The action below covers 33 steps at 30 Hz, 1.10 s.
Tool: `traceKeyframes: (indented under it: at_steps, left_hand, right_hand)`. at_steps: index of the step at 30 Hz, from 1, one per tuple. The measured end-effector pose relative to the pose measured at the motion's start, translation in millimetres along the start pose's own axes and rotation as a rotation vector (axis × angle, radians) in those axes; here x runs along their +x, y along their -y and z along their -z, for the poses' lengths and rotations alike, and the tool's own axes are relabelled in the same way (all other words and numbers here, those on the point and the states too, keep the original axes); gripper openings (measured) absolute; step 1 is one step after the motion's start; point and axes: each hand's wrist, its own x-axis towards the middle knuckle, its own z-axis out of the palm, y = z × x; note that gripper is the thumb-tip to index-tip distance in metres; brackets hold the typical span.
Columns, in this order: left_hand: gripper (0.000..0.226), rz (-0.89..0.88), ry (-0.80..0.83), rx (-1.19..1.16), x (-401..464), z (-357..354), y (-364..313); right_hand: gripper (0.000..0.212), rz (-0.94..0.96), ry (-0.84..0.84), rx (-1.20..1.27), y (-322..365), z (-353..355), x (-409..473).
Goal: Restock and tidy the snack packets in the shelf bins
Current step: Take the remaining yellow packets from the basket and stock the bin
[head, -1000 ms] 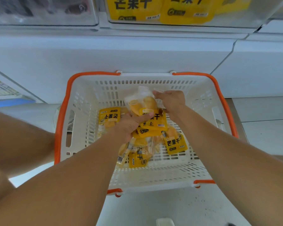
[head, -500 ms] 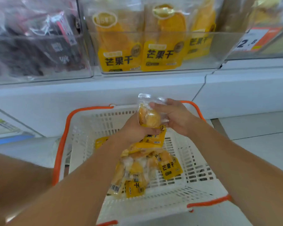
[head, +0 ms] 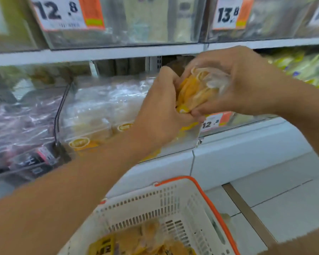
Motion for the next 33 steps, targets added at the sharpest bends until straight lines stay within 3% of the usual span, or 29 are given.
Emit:
traceKeyframes:
  at_steps: [3,5,9,12,16,18,21,24,27,31,33]
  left_hand:
    - [0.07,-0.035,0.147,0.16,28.9,12.5,4.2]
    - [0.08,-0.056,0.233,0.449,36.2,27.2,16.2]
    - [0.105,-0.014,0.266,0.85,13.2,59.8,46.8]
    - [0.1,0.107,0.329,0.866,-9.3,65.6,63.9]
    - [0.099,0.131,0.334,0.797,-11.4,69.5,72.8]
    - [0.098,0.104,0.329,0.781,-11.5,69.2,75.9]
    - [0.1,0.069,0.309,0.768,-12.4,68.0,79.0]
    - [0.102,0.014,0.258,0.753,-13.5,67.4,77.7]
    - [0.096,-0.16,0.139,0.727,-17.5,68.4,71.8]
    - [0.041,-0.563,-0.166,0.603,-41.6,70.9,62.4]
    - [0.022,-0.674,-0.115,0.479,-65.8,65.9,62.5]
  right_hand:
    - [0.05,-0.021,-0.046,-0.089,-23.1,-5.9,19.1]
    - [0.051,-0.032,-0.01,-0.199,-33.4,-14.1,31.2]
    - [0.06,-0.086,0.237,-0.491,-46.8,-41.7,50.4]
    - [0.078,-0.125,0.417,-0.607,-55.9,-70.9,64.5]
    - [0.093,-0.225,0.471,-0.619,-69.2,-86.4,80.6]
    - [0.09,-0.239,0.495,-0.503,-72.1,-88.2,81.8]
    - [0.068,-0.218,0.349,-0.241,-72.9,-84.6,76.5]
    - [0.057,-0.153,0.137,-0.317,-75.2,-83.8,60.6]
    - [0.046,-0.068,-0.082,-0.327,-64.5,-78.2,41.2]
    - [0.013,0.154,-0.447,-0.235,-22.9,-65.9,21.1]
    - [0.019,0.269,-0.328,-0.139,-2.9,-84.6,7.6]
